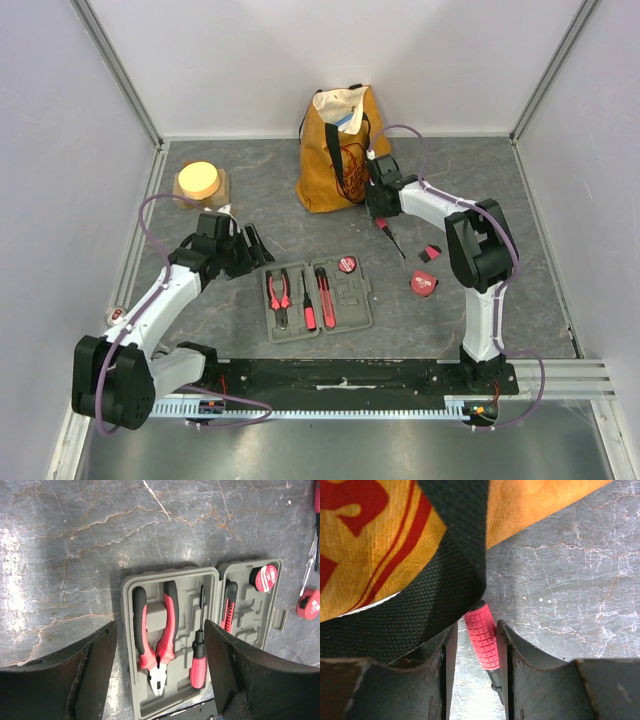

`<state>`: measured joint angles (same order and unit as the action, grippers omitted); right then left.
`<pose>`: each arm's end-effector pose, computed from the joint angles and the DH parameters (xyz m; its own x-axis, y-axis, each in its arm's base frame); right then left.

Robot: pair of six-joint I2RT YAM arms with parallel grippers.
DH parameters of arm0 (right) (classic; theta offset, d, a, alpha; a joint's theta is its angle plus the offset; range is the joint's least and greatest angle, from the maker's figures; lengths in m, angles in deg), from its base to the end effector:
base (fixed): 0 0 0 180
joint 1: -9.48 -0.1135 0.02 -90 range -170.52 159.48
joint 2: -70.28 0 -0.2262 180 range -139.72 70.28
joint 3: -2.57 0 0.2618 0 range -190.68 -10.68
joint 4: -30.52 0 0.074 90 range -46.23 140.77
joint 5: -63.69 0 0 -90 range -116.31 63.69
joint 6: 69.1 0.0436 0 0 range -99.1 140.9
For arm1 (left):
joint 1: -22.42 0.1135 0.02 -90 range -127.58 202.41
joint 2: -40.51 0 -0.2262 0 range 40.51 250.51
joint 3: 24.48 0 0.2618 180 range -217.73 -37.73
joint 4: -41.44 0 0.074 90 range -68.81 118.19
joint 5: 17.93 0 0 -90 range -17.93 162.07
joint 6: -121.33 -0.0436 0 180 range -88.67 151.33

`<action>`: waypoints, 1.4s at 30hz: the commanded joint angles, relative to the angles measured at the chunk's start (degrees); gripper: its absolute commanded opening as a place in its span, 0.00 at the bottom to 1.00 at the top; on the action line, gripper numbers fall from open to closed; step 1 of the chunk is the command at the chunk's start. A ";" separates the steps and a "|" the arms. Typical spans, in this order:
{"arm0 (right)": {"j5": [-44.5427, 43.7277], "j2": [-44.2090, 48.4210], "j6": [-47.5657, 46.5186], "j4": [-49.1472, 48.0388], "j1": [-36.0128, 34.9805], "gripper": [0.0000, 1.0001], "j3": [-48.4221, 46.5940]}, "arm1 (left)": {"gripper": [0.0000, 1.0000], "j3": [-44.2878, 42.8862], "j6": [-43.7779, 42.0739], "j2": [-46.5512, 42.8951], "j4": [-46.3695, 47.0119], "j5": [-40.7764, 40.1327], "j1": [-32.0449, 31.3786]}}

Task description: Pack the tool kit

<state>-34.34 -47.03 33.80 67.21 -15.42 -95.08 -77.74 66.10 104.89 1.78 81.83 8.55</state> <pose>0.3974 0.1777 0.1289 -0.8134 -0.1339 -0.5661 -0.1694 0.9855 0.0104 0.2439 -0.0678 0.1763 -0.8119 -0.3784 -0.4445 -0.1494 0.8708 -0.4685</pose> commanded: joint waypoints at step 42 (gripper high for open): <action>-1.88 18.45 25.05 -4.72 -26.15 0.03 3.89 | 0.71 2.38 7.94 -0.04 -2.85 -0.62 0.68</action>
<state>-31.32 -25.53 51.81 63.91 -39.07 -88.61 -75.91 69.46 105.91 0.42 82.60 8.85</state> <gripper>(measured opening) 0.198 0.713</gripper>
